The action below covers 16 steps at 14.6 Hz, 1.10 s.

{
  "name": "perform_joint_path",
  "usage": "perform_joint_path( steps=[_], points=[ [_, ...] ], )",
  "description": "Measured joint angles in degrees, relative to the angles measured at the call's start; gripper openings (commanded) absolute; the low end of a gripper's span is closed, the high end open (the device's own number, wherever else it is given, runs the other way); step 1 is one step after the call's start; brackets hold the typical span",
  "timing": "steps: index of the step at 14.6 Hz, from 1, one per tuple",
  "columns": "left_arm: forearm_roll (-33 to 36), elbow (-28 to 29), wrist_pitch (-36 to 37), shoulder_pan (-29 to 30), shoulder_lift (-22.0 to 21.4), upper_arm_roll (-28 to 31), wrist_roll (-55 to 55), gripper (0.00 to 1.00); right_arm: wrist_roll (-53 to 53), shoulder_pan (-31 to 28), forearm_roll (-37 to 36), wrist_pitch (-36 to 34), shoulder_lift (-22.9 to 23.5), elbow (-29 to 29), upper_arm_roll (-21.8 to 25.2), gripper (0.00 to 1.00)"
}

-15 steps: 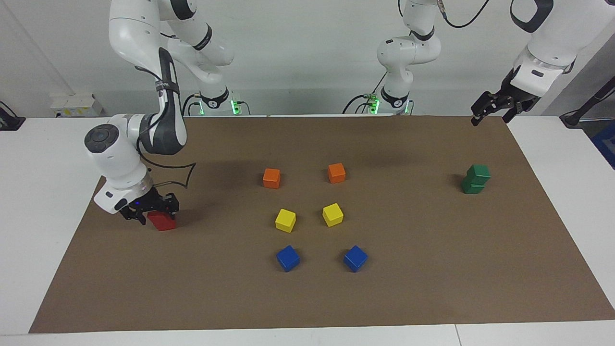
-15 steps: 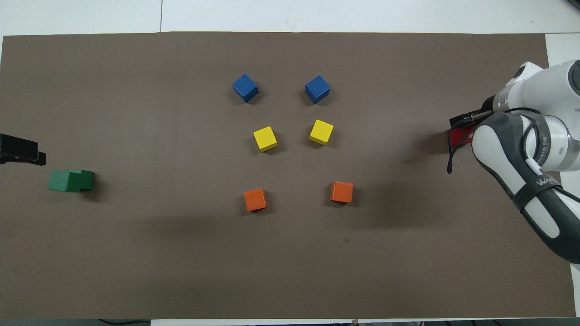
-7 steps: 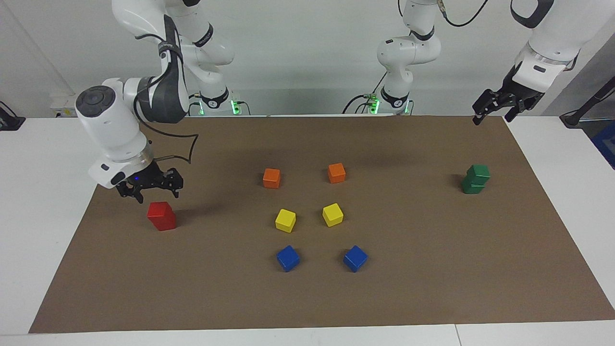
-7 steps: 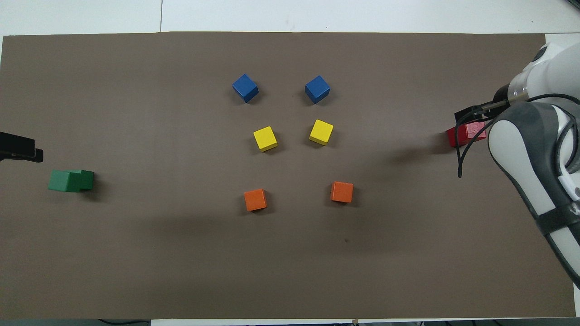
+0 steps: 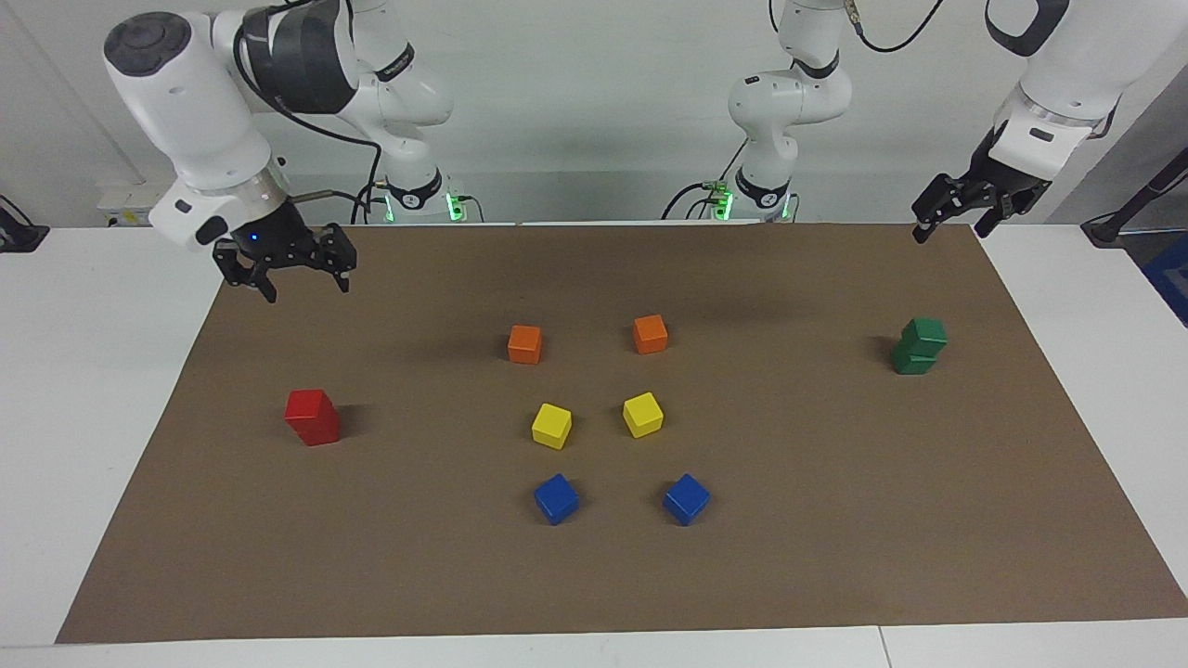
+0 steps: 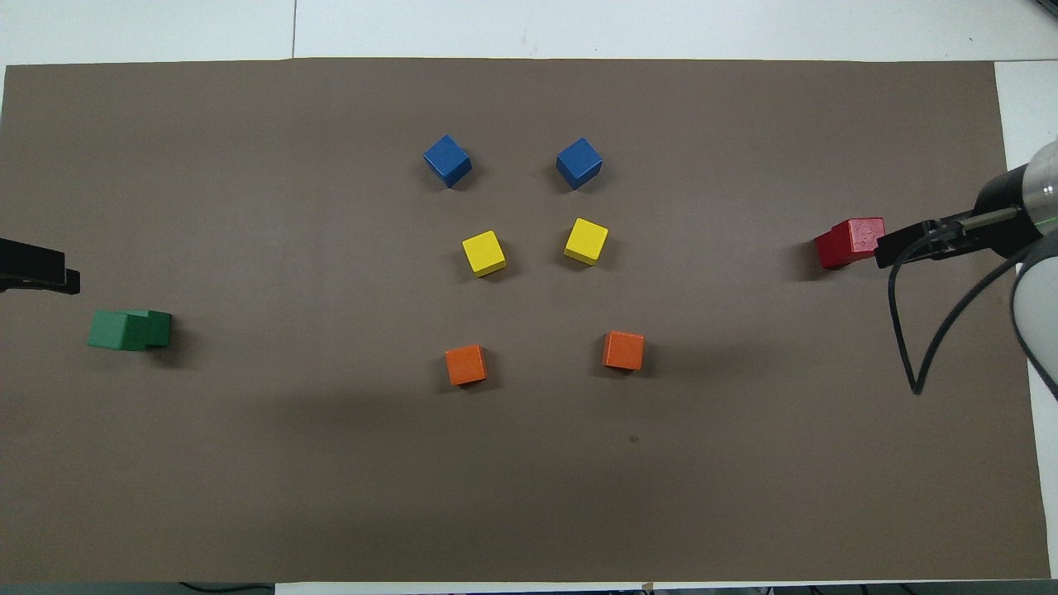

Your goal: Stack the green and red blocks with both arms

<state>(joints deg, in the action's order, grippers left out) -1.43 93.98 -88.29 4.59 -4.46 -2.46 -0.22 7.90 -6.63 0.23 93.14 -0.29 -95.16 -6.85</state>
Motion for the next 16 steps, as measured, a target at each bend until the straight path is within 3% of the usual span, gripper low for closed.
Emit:
perform_joint_path(
  steps=[4,16],
  points=[
    [0.00,-0.01,-0.06,0.00,-0.04,-0.03,0.00,1.00,0.14,-0.34,0.00,-5.22,-0.77,1.84,0.12,1.00],
    [0.00,-0.01,-0.59,-0.04,-0.11,-0.17,0.00,1.00,0.32,-0.56,-0.87,-5.62,-0.67,1.95,0.68,1.00]
  ],
)
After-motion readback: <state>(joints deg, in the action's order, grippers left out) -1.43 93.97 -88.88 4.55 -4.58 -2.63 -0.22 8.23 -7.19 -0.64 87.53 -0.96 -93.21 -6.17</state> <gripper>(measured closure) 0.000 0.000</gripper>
